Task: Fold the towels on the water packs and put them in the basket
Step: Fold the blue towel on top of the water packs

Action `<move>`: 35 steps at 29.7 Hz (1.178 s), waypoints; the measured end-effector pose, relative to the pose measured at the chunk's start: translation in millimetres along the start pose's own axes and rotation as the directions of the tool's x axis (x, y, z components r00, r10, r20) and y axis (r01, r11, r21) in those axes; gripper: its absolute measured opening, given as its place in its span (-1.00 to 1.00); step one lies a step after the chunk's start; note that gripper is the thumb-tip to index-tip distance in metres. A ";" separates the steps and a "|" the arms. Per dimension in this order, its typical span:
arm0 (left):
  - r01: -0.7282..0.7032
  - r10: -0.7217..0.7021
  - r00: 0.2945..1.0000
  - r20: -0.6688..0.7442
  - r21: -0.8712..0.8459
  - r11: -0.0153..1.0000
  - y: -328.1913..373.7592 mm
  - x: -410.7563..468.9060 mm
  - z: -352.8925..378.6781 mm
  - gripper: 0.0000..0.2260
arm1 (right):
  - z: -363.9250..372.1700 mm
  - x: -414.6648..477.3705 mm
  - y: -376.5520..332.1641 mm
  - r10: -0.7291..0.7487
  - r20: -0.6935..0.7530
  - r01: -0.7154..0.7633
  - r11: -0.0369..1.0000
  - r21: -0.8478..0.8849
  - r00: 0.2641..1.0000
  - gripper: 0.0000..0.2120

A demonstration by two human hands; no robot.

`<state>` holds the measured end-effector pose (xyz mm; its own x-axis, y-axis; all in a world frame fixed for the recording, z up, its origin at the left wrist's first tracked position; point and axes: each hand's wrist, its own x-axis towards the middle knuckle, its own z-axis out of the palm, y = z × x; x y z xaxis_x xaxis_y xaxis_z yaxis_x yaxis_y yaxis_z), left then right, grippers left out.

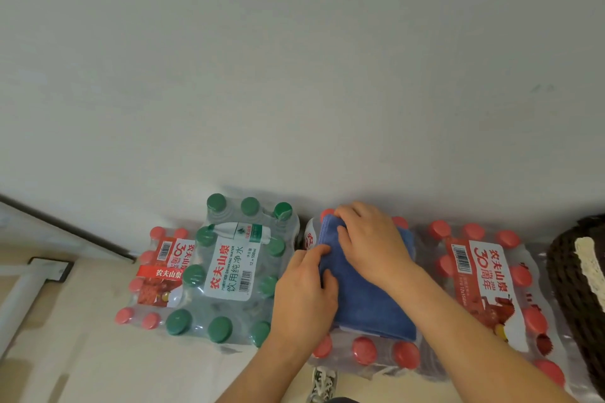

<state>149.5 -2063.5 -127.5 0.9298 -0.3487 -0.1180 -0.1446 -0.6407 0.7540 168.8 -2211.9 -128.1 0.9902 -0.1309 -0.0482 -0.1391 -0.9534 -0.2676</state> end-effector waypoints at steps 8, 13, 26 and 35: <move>0.128 -0.127 0.990 0.065 -0.011 0.992 -4.9 2.7 1.3 -0.62 | 24.0 -11.2 3.6 -0.003 -0.167 -0.023 0.988 -0.154 0.986 -0.76; 0.261 -0.246 0.964 0.103 -0.167 0.951 -3.5 7.2 -2.5 -0.58 | 17.3 -10.5 2.0 0.041 -0.143 -0.055 0.994 -0.095 0.989 -0.72; -0.525 0.491 0.843 0.221 0.132 0.841 39.8 18.8 -54.3 -0.80 | -103.7 -26.4 -13.1 -0.267 0.355 0.339 0.927 -0.159 0.896 -0.62; -0.663 0.562 0.730 0.390 0.201 0.721 70.0 47.8 -101.3 -0.70 | -151.6 -39.9 9.9 -0.164 0.321 0.144 0.986 0.085 0.933 -0.86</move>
<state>218.1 -2055.7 -14.9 0.4654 -0.8810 0.0857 -0.7886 -0.3687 0.4922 129.5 -2257.3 17.1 0.9429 0.1216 -0.3100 0.0046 -0.9356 -0.3530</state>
